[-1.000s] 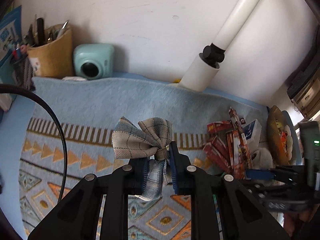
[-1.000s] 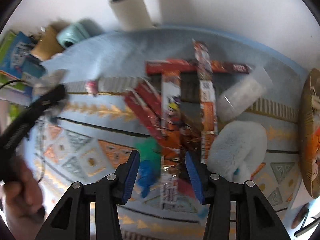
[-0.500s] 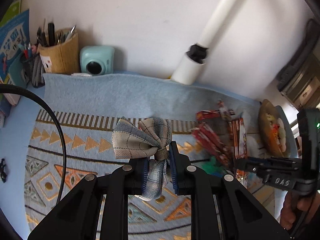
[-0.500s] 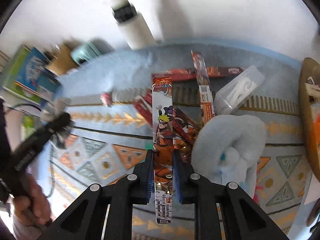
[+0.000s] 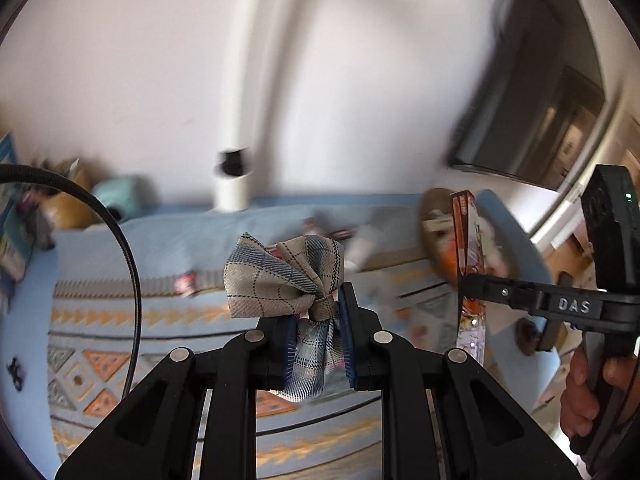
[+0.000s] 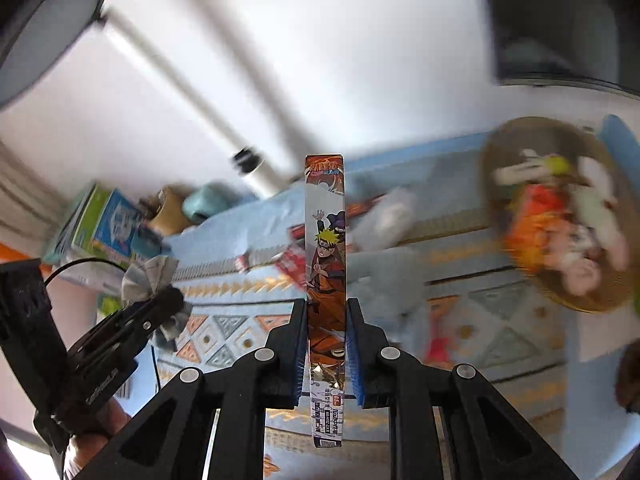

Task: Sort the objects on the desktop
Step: 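Carry plaid bow and Naruto box into the gold bowl and open both tools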

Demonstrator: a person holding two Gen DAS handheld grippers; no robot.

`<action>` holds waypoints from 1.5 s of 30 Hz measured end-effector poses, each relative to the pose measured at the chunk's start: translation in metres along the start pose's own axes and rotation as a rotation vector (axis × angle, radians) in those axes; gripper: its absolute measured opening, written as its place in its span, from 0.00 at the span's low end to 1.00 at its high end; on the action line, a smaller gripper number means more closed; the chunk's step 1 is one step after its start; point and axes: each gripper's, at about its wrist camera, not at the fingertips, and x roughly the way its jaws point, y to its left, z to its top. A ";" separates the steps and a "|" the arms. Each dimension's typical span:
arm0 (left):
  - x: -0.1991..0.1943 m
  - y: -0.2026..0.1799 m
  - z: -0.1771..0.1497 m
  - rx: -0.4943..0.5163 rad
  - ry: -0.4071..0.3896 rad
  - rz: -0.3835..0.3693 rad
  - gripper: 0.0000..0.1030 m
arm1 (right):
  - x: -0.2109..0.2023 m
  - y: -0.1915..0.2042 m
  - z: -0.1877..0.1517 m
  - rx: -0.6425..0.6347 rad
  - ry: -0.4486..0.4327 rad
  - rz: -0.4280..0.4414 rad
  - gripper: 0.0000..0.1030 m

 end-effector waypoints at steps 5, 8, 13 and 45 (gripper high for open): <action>0.018 -0.064 0.014 0.079 -0.007 -0.082 0.15 | -0.052 -0.068 0.002 0.089 -0.071 -0.078 0.17; 0.034 -0.102 0.022 0.119 -0.009 -0.130 0.15 | -0.078 -0.109 0.006 0.150 -0.109 -0.132 0.17; 0.066 -0.157 0.034 0.168 0.005 -0.194 0.15 | -0.108 -0.165 0.015 0.216 -0.153 -0.201 0.17; 0.244 -0.206 0.067 0.224 0.224 -0.110 0.44 | -0.005 -0.213 0.095 0.046 -0.003 -0.226 0.42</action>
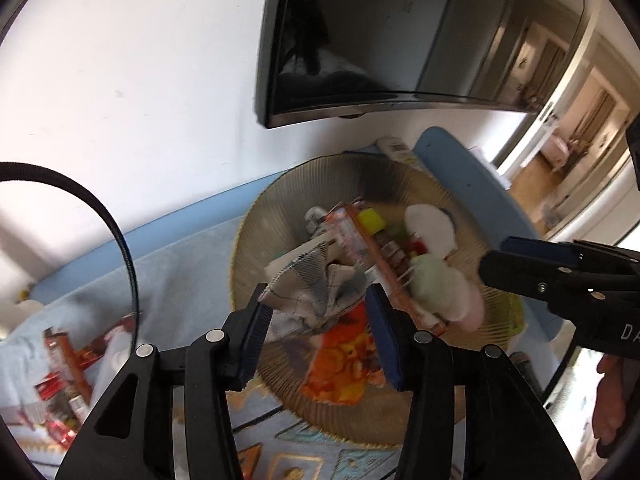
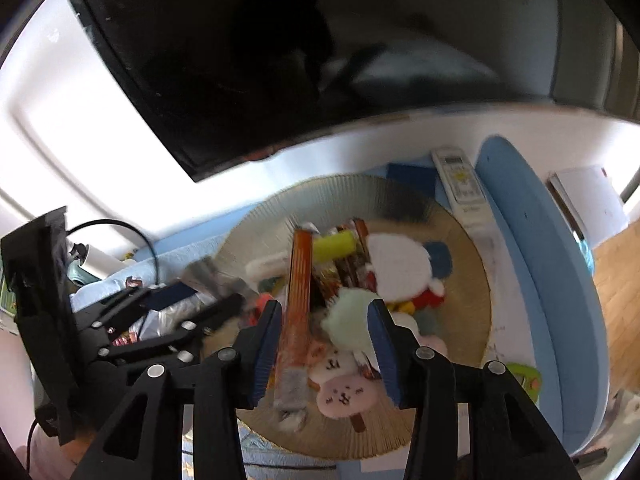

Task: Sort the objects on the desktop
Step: 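Carry plaid bow and Naruto box into the gold bowl and open both tools, then move both tools back to the heap of objects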

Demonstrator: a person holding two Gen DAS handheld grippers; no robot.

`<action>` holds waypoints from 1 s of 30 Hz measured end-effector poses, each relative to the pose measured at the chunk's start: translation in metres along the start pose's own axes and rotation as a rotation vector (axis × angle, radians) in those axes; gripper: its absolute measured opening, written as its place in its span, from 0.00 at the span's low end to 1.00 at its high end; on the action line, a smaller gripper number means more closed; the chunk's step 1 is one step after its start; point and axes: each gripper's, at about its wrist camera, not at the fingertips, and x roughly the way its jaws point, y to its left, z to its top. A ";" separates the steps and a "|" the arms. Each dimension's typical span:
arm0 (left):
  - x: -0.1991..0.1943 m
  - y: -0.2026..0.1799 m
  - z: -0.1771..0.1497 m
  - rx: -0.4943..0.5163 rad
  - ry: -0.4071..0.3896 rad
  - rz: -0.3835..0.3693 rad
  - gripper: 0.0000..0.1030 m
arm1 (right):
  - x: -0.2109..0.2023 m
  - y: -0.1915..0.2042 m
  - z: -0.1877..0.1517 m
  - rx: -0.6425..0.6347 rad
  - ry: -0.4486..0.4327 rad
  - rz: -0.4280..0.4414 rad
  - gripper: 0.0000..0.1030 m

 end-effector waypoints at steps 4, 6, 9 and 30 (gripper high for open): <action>-0.024 -0.003 -0.009 -0.016 -0.015 0.026 0.44 | -0.006 -0.006 -0.009 0.049 0.016 0.038 0.42; -0.035 -0.003 -0.008 -0.019 -0.028 0.041 0.44 | -0.013 -0.001 -0.013 0.045 0.013 0.048 0.42; -0.060 -0.007 -0.012 -0.019 -0.063 0.056 0.44 | -0.024 0.010 -0.019 0.014 0.002 0.057 0.42; -0.163 0.078 -0.141 -0.278 -0.088 0.170 0.51 | -0.058 0.091 -0.105 -0.088 0.047 0.116 0.47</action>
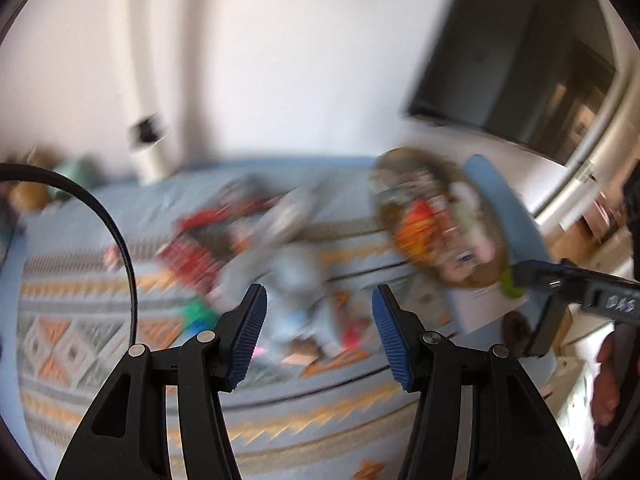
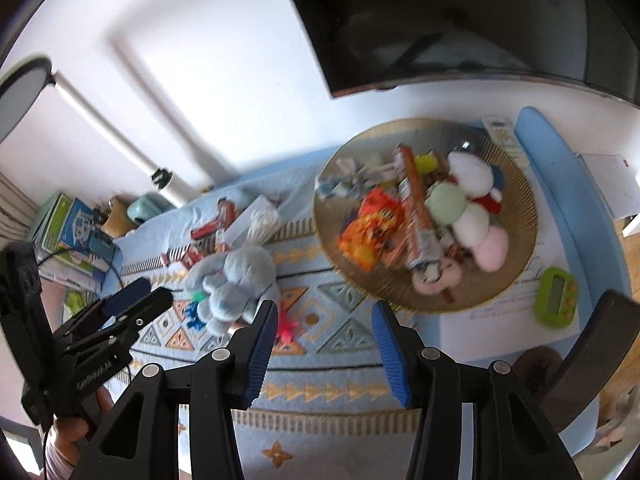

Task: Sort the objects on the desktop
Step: 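Move both tools back to the heap of objects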

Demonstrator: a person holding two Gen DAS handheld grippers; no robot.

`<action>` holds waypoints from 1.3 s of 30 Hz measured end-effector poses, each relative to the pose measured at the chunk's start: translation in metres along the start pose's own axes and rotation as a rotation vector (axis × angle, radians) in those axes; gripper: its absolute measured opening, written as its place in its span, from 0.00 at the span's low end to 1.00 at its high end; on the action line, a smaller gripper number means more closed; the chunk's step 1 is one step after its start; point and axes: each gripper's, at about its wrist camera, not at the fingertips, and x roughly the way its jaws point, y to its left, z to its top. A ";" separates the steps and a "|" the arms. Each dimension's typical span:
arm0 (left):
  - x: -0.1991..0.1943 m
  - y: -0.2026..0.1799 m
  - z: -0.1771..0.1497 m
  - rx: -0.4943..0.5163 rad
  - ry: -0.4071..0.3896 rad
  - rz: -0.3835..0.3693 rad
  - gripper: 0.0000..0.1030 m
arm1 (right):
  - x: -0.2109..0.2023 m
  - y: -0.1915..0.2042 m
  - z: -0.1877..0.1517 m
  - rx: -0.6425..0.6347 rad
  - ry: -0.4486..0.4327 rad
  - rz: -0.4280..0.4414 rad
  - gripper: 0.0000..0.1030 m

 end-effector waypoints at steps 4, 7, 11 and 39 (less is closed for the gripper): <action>0.006 0.067 -0.034 -0.106 0.069 0.115 0.51 | 0.029 0.017 -0.023 -0.013 0.065 -0.007 0.48; 0.010 0.114 -0.059 -0.174 0.114 0.202 0.51 | 0.069 0.028 -0.052 -0.045 0.146 -0.044 0.48; 0.023 0.170 -0.088 -0.249 0.115 0.295 0.51 | 0.118 0.034 -0.088 -0.065 0.206 -0.086 0.48; 0.053 0.259 -0.135 -0.269 -0.074 0.426 1.00 | 0.160 0.048 -0.134 -0.072 -0.176 -0.325 1.00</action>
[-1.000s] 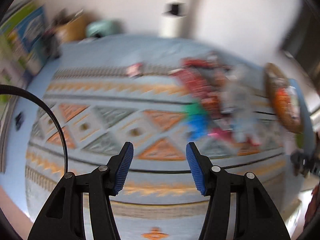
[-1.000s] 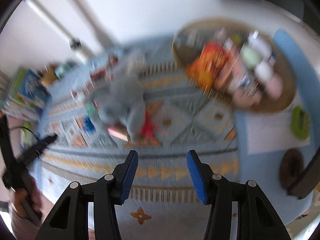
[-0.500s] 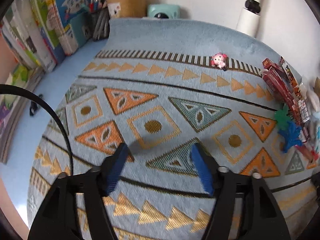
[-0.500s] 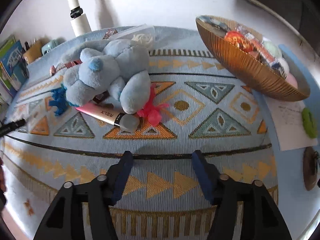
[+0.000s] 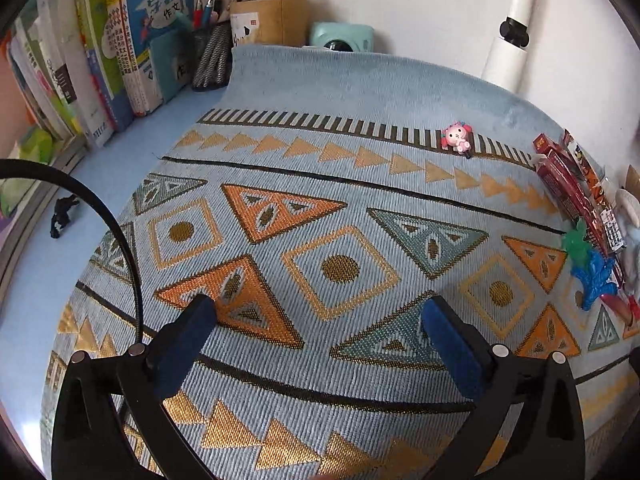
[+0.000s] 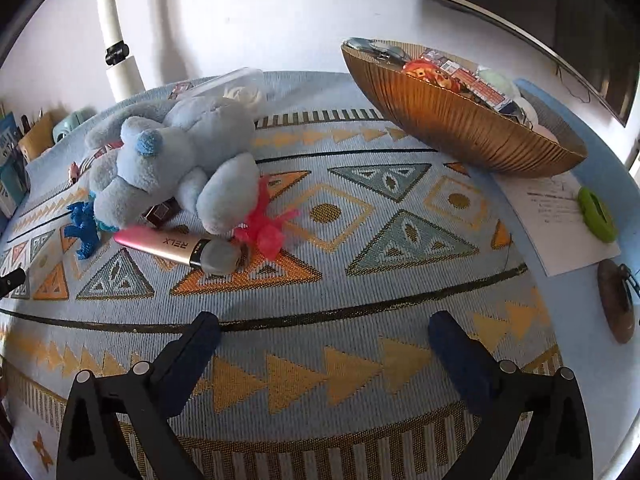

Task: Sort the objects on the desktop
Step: 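Move both tools back to the heap of objects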

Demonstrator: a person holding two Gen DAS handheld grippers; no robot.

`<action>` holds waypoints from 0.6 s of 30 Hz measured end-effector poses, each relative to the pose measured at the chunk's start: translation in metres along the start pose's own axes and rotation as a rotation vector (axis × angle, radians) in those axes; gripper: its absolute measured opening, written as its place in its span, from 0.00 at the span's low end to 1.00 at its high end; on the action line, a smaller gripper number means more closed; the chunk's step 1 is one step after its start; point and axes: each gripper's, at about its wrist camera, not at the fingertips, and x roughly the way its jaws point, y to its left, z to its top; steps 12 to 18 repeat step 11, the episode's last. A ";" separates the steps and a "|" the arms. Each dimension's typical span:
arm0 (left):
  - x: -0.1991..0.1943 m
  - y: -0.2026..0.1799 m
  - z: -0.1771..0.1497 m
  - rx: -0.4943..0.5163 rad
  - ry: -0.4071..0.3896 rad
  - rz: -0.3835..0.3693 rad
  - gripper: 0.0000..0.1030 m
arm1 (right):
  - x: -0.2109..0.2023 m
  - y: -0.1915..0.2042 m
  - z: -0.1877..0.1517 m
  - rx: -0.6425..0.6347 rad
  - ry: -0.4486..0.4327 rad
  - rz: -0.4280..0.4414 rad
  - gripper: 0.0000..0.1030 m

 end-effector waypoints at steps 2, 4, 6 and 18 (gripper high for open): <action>0.000 -0.001 0.000 0.000 0.000 0.000 1.00 | 0.000 -0.001 0.000 0.001 0.000 -0.001 1.00; -0.001 -0.001 0.000 0.000 0.000 -0.001 1.00 | 0.001 -0.001 0.001 0.000 0.000 -0.001 1.00; -0.001 0.000 0.001 0.000 0.000 0.000 1.00 | -0.001 -0.004 0.000 0.002 0.000 -0.003 1.00; -0.002 0.001 0.001 -0.001 0.001 -0.001 1.00 | 0.003 0.001 -0.001 0.001 0.000 -0.003 1.00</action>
